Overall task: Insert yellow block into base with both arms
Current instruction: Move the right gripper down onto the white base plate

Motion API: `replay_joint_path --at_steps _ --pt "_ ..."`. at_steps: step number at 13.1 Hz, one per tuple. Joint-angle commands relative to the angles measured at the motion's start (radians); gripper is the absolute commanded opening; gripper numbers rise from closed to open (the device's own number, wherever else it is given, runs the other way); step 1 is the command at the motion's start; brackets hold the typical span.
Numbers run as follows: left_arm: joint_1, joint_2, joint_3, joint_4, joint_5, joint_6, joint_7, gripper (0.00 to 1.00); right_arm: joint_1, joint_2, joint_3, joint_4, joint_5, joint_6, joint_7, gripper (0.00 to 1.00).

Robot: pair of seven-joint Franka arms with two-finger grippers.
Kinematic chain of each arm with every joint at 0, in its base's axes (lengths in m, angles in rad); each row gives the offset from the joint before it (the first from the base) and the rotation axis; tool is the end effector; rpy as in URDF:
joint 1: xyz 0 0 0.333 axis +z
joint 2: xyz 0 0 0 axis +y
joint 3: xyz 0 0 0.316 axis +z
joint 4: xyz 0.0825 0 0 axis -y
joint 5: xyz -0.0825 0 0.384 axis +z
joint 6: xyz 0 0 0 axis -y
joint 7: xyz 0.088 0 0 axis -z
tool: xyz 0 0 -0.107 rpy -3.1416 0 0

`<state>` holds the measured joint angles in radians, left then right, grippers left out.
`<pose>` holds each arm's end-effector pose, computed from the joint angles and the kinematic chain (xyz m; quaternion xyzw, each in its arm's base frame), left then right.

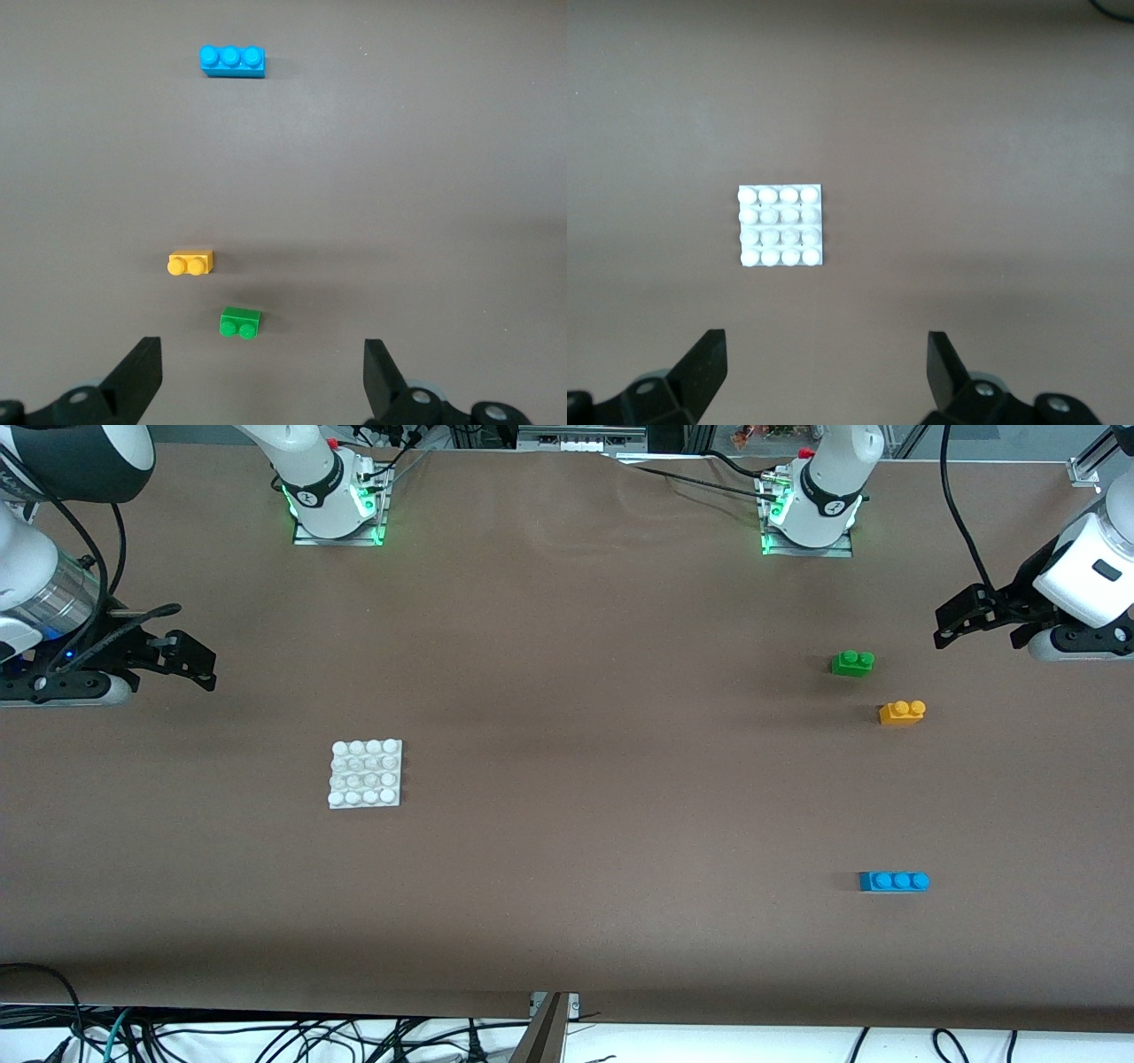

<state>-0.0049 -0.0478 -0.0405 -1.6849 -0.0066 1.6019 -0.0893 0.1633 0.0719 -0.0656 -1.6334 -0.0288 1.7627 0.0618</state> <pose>0.5395 -0.0257 0.5994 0.9996 0.0221 -0.0177 0.0011 0.5879 0.0563 0.5709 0.9992 0.0204 0.0300 0.0142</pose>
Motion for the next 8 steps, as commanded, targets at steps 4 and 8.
replay_joint_path --at_steps 4,8 --pt "0.008 0.0 0.001 0.019 -0.019 -0.022 0.02 1.0 0.001 0.031 0.003 0.023 0.0 0.021 -0.01 1.0" --pt "0.008 0.0 0.001 0.019 -0.021 -0.023 0.02 1.0 0.01 0.042 0.004 0.02 0.001 -0.025 -0.016 1.0"
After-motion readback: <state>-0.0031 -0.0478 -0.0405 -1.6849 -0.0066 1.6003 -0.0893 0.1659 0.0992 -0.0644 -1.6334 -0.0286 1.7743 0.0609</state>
